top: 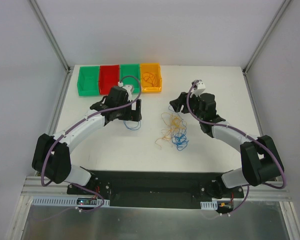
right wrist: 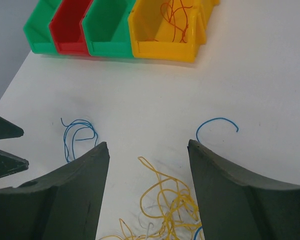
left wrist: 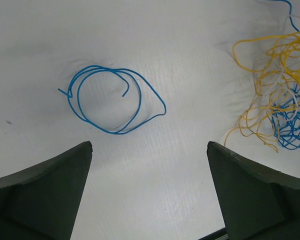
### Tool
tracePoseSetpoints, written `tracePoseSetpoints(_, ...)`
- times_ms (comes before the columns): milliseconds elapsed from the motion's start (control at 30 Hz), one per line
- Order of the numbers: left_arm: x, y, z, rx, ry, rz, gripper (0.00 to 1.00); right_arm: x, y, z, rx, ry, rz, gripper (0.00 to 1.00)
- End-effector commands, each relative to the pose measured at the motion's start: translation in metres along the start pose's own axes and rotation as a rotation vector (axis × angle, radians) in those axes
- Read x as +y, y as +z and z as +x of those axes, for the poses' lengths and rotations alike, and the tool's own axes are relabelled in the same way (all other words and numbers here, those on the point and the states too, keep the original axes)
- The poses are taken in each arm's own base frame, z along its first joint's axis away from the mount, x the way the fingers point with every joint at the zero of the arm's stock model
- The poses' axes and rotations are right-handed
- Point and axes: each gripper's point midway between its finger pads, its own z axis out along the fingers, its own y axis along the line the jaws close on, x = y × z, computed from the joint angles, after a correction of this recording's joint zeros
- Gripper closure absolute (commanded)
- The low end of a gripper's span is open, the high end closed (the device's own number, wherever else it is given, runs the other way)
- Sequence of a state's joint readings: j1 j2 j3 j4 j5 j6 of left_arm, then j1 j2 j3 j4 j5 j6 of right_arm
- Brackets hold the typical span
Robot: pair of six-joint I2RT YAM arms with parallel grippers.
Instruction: Untangle the cables
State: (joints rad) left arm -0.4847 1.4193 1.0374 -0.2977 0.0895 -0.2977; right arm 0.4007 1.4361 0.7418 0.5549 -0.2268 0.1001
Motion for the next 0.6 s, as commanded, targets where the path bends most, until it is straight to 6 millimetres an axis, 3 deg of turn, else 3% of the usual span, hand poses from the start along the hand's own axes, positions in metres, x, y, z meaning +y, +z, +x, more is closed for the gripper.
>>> tracePoseSetpoints(0, 0.030, 0.005, -0.002, 0.004, -0.096, -0.106, 0.06, 0.016, -0.003, -0.029, -0.095, -0.032, -0.069, 0.33)
tracePoseSetpoints(167, 0.055, 0.020, -0.006, 0.010, -0.176, -0.156, 0.39, 0.013, -0.003, -0.030, -0.098, -0.029, -0.062, 0.33)
tracePoseSetpoints(333, 0.064, 0.042, 0.002, 0.072, -0.227, -0.107, 0.51, 0.010, -0.003, -0.030, -0.097, -0.018, -0.061, 0.33)
tracePoseSetpoints(400, 0.064, 0.052, 0.006, 0.107, -0.231, -0.096, 0.65, 0.009, -0.003, -0.031, -0.100, -0.011, -0.066, 0.33)
tracePoseSetpoints(467, 0.066, 0.060, 0.011, 0.125, -0.247, -0.107, 0.68, 0.008, -0.003, -0.032, -0.103, -0.004, -0.069, 0.33)
tracePoseSetpoints(567, 0.076, 0.067, 0.016, 0.135, -0.260, -0.159, 0.62, 0.007, -0.003, -0.032, -0.105, 0.008, -0.073, 0.33)
